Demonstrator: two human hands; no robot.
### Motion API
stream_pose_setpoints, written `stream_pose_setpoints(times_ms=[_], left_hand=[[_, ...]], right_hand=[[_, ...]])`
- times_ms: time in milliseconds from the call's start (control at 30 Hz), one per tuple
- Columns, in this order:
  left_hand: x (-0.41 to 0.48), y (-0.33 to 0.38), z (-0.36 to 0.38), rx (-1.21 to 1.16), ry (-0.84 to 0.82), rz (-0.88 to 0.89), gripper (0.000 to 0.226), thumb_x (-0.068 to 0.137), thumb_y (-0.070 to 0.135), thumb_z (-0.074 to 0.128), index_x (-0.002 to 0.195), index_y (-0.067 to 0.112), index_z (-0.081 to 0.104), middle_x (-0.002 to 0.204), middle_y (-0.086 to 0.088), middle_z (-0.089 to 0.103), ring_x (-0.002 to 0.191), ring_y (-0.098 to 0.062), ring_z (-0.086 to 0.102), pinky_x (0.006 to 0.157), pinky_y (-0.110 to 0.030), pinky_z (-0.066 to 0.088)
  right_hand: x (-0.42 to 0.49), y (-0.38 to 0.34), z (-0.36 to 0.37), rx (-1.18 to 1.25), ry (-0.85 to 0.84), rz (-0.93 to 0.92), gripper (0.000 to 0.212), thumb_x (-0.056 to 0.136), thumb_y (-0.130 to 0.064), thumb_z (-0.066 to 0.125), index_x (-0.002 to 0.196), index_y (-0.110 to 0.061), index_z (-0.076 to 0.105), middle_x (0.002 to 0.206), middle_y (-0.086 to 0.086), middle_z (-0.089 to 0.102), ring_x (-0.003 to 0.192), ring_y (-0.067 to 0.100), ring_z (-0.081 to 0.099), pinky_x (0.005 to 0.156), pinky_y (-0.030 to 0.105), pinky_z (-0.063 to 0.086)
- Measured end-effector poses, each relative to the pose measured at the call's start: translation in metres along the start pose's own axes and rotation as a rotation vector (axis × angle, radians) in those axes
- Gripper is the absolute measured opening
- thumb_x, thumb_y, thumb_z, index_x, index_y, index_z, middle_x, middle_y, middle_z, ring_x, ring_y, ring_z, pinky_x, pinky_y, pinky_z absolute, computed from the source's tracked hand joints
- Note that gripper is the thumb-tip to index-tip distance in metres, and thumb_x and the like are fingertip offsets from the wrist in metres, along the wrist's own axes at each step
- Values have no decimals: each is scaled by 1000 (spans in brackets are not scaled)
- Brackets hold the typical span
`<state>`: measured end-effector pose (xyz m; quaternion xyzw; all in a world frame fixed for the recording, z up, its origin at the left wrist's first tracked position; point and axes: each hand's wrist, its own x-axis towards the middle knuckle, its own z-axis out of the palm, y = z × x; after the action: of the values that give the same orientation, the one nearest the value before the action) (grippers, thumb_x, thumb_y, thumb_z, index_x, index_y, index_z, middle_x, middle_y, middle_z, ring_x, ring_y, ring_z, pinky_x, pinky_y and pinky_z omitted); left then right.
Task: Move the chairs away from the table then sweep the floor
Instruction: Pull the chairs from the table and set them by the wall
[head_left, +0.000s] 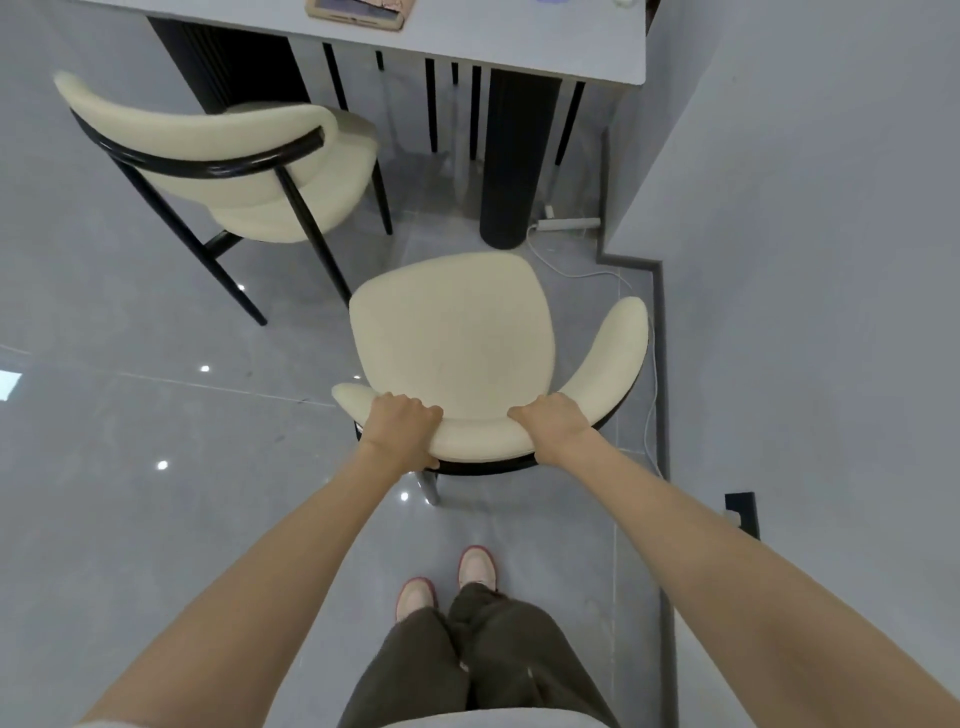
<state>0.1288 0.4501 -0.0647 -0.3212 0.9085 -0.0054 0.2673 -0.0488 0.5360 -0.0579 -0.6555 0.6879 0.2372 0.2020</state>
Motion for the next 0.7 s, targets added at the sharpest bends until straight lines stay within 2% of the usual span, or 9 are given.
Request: stream_pose_setpoints(times_ms=[200, 400, 433, 500, 567, 700], left_hand=[[-42, 31, 12, -50, -1, 19, 53, 75, 57, 66, 106, 16, 59, 100, -3, 68, 93, -23, 65, 65, -30, 31], [-77, 38, 41, -120, 70, 49, 50, 78, 53, 63, 112, 17, 56, 107, -1, 65, 96, -23, 63, 67, -31, 33], [-80, 32, 48, -143, 88, 59, 50, 79, 49, 63, 118, 19, 53, 110, -1, 63, 100, -23, 60, 72, -31, 37], [-83, 20, 63, -163, 95, 78, 56, 81, 39, 66, 130, 22, 44, 119, -1, 57, 110, -24, 53, 95, -33, 38], [-81, 7, 73, -191, 81, 63, 62, 79, 37, 68, 134, 24, 41, 123, -2, 53, 115, -26, 48, 106, -34, 32], [-72, -8, 75, -245, 34, 16, 70, 72, 48, 72, 132, 27, 44, 123, 0, 55, 116, -27, 48, 102, -34, 37]], right_hand=[[-36, -9, 30, -29, -25, 30, 44, 79, -8, 60, 121, -20, 52, 115, 6, 63, 109, 27, 59, 93, 33, 38], [-65, -34, 49, -21, -95, 120, 55, 81, -3, 58, 132, -19, 43, 120, 7, 58, 117, 31, 52, 108, 51, 25], [-67, -40, 49, -24, -119, 148, 56, 81, -5, 58, 133, -18, 41, 122, 6, 57, 120, 33, 49, 109, 56, 22], [-66, -57, 47, 19, -161, 173, 56, 81, -10, 57, 134, -19, 38, 126, 6, 53, 123, 36, 44, 108, 64, 15], [-61, -75, 47, 128, -159, 123, 56, 80, -14, 57, 132, -22, 39, 125, 4, 53, 120, 32, 48, 106, 63, 18], [-51, -101, 50, 238, -55, 76, 63, 79, -15, 61, 136, -25, 36, 125, 3, 54, 116, 28, 52, 103, 48, 30]])
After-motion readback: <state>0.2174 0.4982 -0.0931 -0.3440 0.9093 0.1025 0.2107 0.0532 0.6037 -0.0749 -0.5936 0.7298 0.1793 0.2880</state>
